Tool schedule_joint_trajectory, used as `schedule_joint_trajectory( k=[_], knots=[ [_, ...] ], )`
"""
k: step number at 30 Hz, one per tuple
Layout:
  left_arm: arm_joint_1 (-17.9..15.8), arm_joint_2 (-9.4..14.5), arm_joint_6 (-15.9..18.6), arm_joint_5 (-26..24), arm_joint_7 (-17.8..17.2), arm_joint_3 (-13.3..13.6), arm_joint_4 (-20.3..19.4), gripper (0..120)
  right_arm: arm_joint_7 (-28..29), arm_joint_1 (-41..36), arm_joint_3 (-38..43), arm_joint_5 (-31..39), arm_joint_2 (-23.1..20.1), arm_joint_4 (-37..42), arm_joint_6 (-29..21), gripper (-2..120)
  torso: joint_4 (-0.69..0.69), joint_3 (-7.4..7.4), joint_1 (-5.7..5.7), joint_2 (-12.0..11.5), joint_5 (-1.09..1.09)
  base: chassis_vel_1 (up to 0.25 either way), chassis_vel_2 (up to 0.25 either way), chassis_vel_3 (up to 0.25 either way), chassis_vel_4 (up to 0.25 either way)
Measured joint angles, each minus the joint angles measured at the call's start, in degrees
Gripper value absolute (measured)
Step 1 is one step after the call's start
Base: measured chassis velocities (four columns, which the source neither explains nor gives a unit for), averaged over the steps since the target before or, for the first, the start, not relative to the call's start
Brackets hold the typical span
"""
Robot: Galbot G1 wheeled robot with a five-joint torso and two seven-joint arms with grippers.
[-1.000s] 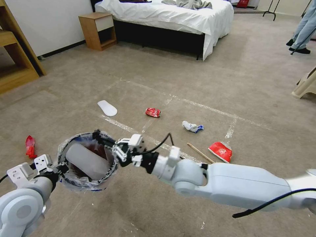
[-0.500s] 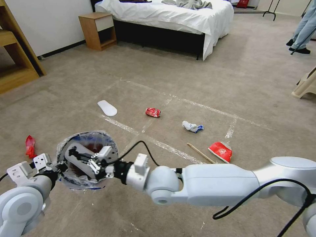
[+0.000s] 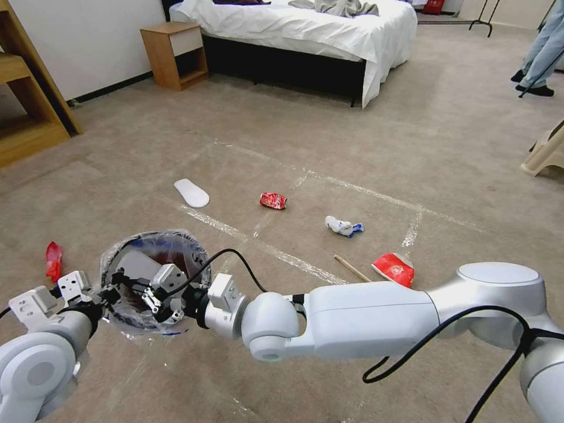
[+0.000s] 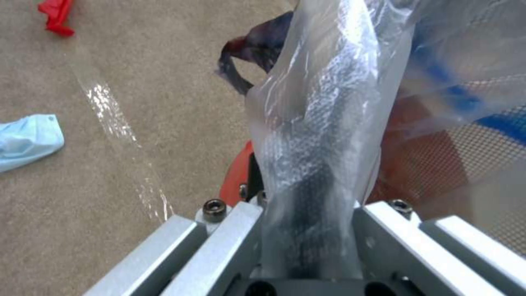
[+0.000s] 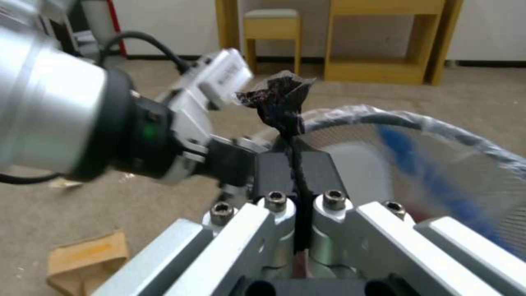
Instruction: Pick up the trash bin and place the garbage on the floor into it.
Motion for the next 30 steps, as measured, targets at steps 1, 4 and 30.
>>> schedule_joint_trajectory(
  k=[1,4,30],
  knots=[
    [0.04,-0.04,0.0,0.03,0.04,-0.01,-0.01,0,-0.05,0.0,-0.03,-0.16,-0.1,-0.18,-0.01,0,0.0,0.0,0.0,0.0,0.0,0.0,0.0,0.0,0.0],
    [0.21,-0.28,-0.09,0.23,0.2,-0.11,-0.1,0,-0.06,-0.19,-0.12,-0.76,-0.51,-1.02,-0.46,0,0.0,0.0,0.0,0.0,0.0,0.0,0.0,0.0,0.0],
    [0.41,-0.33,-0.34,0.33,0.33,-0.65,-0.44,0,1.66,-1.13,-0.05,-2.13,-3.63,-1.59,-3.25,0,0.0,0.0,0.0,0.01,0.0,0.0,0.0,0.0,0.0]
  ],
)
